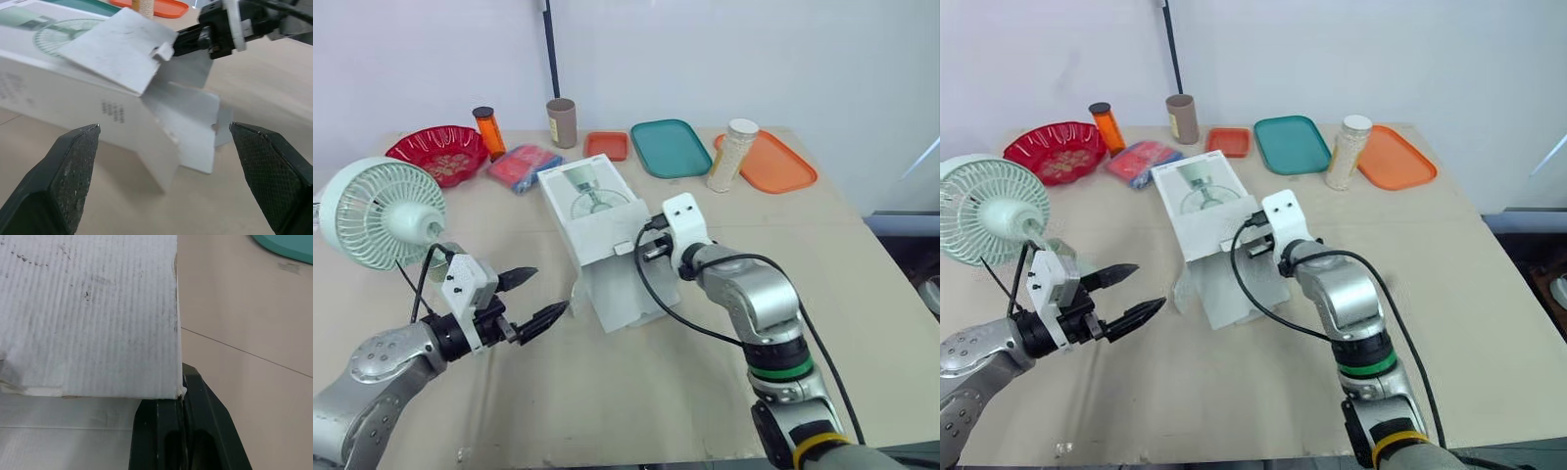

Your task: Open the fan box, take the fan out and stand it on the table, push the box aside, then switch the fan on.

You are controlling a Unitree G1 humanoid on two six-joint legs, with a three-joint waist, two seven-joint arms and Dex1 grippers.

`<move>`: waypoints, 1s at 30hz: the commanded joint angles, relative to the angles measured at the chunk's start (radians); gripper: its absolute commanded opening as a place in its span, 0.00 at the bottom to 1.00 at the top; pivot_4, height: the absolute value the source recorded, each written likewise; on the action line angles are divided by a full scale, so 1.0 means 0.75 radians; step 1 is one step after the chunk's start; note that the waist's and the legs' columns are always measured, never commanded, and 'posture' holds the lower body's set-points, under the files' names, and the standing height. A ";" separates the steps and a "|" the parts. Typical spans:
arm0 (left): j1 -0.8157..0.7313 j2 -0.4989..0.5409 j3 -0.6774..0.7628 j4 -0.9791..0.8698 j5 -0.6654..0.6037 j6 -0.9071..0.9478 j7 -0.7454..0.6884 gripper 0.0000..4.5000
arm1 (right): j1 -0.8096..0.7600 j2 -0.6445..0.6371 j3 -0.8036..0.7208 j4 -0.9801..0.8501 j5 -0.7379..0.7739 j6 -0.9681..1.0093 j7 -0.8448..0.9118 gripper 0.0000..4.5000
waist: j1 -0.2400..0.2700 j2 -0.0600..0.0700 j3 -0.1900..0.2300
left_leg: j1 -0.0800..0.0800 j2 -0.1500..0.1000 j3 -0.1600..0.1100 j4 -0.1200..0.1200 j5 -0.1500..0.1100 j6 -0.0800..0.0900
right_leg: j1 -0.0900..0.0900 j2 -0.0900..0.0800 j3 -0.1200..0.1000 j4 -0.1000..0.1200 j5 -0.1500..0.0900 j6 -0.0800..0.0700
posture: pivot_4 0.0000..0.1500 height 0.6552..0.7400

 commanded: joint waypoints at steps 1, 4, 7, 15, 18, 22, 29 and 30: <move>-0.003 0.005 0.044 -0.024 -0.019 -0.011 0.013 1.00 | 0.070 -0.065 -0.092 -0.194 0.013 0.045 0.026 0.01 | -0.001 0.000 0.000 | 0.000 0.000 0.000 0.000 0.000 0.000 | 0.000 0.000 0.000 0.000 0.000 0.000 | 1.00 1.00; -0.006 0.011 0.032 -0.027 -0.017 -0.021 -0.002 1.00 | 0.134 -0.101 -0.118 -0.288 0.032 0.072 0.053 0.01 | -0.003 0.000 0.000 | 0.000 0.000 0.000 0.000 0.000 0.000 | 0.000 0.000 0.000 0.000 0.000 0.000 | 1.00 1.00; -0.047 0.026 0.018 -0.005 0.003 -0.048 -0.032 1.00 | 0.199 -0.135 -0.164 -0.372 0.060 0.110 0.085 0.01 | -0.003 0.001 0.000 | 0.001 0.001 0.001 0.000 0.000 0.000 | 0.000 0.001 0.001 0.000 0.000 0.000 | 1.00 1.00; -0.233 -0.006 -0.010 0.037 -0.022 -0.012 0.033 1.00 | 0.392 -0.204 -0.293 -0.526 0.141 0.166 0.164 0.01 | -0.004 0.000 0.000 | 0.001 0.000 0.001 0.001 0.000 0.000 | 0.001 0.000 0.002 0.000 0.000 0.002 | 1.00 1.00; -0.235 0.000 -0.049 0.016 -0.040 -0.004 0.005 1.00 | 0.428 -0.201 -0.311 -0.570 0.154 0.179 0.163 0.01 | -0.004 0.000 0.000 | 0.001 0.000 0.001 0.001 0.000 0.000 | 0.001 0.001 0.002 0.000 0.000 0.001 | 1.00 1.00; -0.220 0.035 -0.102 0.020 -0.006 -0.045 -0.082 1.00 | 0.491 -0.205 -0.403 -0.627 0.147 0.215 0.147 0.01 | -0.002 0.000 0.000 | 0.001 0.000 0.001 0.001 0.000 0.000 | 0.001 0.001 0.002 0.000 0.000 0.002 | 1.00 1.00; -0.184 0.087 -0.221 0.066 0.129 -0.145 -0.222 1.00 | 0.729 -0.268 -0.576 -0.796 0.173 0.232 0.203 0.01 | 0.003 0.001 -0.001 | 0.001 -0.001 0.002 0.001 0.000 0.000 | 0.002 0.000 0.002 0.000 -0.001 0.004 | 1.00 1.00; -0.186 0.086 -0.227 0.076 0.132 -0.150 -0.235 1.00 | 0.758 -0.276 -0.619 -0.812 0.176 0.239 0.214 0.01 | 0.002 0.001 -0.001 | 0.002 -0.001 0.002 0.001 0.000 0.000 | 0.003 0.000 0.002 0.000 -0.003 0.007 | 1.00 1.00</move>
